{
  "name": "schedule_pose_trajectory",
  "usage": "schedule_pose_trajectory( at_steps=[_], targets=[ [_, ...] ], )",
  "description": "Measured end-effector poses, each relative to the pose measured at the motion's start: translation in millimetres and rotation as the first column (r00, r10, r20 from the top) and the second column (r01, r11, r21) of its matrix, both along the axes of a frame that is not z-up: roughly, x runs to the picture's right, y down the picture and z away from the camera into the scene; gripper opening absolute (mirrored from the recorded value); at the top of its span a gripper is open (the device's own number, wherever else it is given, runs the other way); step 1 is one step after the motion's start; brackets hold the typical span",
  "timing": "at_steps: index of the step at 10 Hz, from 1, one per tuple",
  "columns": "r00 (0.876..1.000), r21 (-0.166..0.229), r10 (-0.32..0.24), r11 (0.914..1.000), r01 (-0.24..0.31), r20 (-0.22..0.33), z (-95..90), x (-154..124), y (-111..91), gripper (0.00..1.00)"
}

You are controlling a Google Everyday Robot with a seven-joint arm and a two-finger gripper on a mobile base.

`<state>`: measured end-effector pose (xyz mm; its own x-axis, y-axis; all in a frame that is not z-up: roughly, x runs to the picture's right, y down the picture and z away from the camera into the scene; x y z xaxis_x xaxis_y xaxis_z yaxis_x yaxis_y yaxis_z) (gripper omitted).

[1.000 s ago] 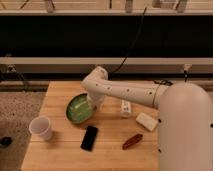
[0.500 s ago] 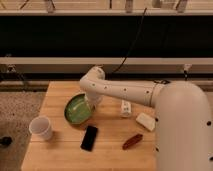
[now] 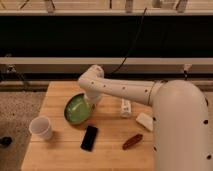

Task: Drag the ceramic bowl in a circle

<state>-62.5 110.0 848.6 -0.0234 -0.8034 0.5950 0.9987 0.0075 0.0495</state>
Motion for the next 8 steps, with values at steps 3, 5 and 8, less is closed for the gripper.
schedule_pose_trajectory(
  at_steps=[3, 5, 8],
  targets=[
    [1.0, -0.001, -0.016, 0.9999, 0.016, 0.002, -2.2, -2.7, -0.3, 0.04],
    [1.0, -0.002, -0.028, 0.9996, 0.028, 0.005, -2.2, -6.4, -0.4, 0.04],
    [0.999, -0.004, -0.041, 0.9992, 0.041, 0.009, -3.0, -9.2, 0.8, 0.04]
  ],
)
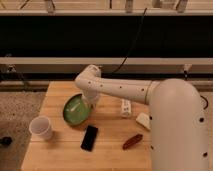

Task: Drag the ceramic bowl in a circle

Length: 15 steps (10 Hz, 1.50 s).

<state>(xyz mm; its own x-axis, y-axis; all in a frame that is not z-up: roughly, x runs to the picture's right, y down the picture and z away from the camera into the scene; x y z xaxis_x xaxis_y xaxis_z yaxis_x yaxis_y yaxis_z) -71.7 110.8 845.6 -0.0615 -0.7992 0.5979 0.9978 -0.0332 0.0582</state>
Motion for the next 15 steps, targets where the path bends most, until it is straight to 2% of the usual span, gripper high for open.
schedule_pose_trajectory(
  at_steps=[9, 13, 15],
  targets=[
    [1.0, -0.007, -0.015, 0.9999, 0.015, 0.001, 1.5, 25, -2, 0.04],
    [1.0, -0.01, -0.02, 0.9997, 0.02, -0.001, 6.3, 20, -4, 0.04],
    [1.0, -0.009, -0.028, 0.9996, 0.028, -0.002, 9.5, 27, -8, 0.04]
  ],
)
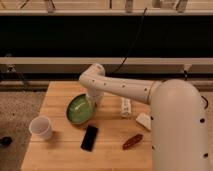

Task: Drag the ceramic bowl in a circle

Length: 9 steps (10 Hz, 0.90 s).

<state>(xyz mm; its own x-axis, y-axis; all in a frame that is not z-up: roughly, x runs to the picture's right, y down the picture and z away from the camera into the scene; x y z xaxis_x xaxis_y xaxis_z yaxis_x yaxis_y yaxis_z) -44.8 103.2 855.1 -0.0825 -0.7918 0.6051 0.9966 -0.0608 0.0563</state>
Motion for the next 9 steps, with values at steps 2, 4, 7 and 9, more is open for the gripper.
schedule_pose_trajectory(
  at_steps=[2, 4, 7, 9],
  targets=[
    [1.0, -0.003, -0.005, 1.0, 0.005, -0.002, 0.8, 4.8, 1.7, 0.04],
    [1.0, -0.006, -0.01, 0.9999, 0.01, 0.0, 0.8, 6.3, 2.9, 0.04],
    [1.0, -0.009, -0.028, 0.9996, 0.028, -0.001, 4.0, 9.1, -0.9, 0.04],
    [0.999, -0.009, -0.033, 0.9994, 0.033, 0.0, 4.7, 6.5, -0.9, 0.04]
  ],
)
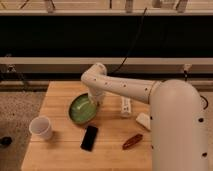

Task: Drag the ceramic bowl in a circle

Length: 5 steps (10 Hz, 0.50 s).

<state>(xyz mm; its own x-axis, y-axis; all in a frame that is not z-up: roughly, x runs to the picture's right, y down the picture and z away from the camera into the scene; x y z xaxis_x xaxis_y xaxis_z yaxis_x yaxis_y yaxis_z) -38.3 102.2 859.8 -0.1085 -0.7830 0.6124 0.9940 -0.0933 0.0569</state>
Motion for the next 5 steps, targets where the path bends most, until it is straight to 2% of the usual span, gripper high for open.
schedule_pose_trajectory(
  at_steps=[5],
  targets=[
    [1.0, -0.005, -0.017, 0.9998, 0.017, 0.003, -0.2, 5.7, 0.4, 0.04]
  ],
)
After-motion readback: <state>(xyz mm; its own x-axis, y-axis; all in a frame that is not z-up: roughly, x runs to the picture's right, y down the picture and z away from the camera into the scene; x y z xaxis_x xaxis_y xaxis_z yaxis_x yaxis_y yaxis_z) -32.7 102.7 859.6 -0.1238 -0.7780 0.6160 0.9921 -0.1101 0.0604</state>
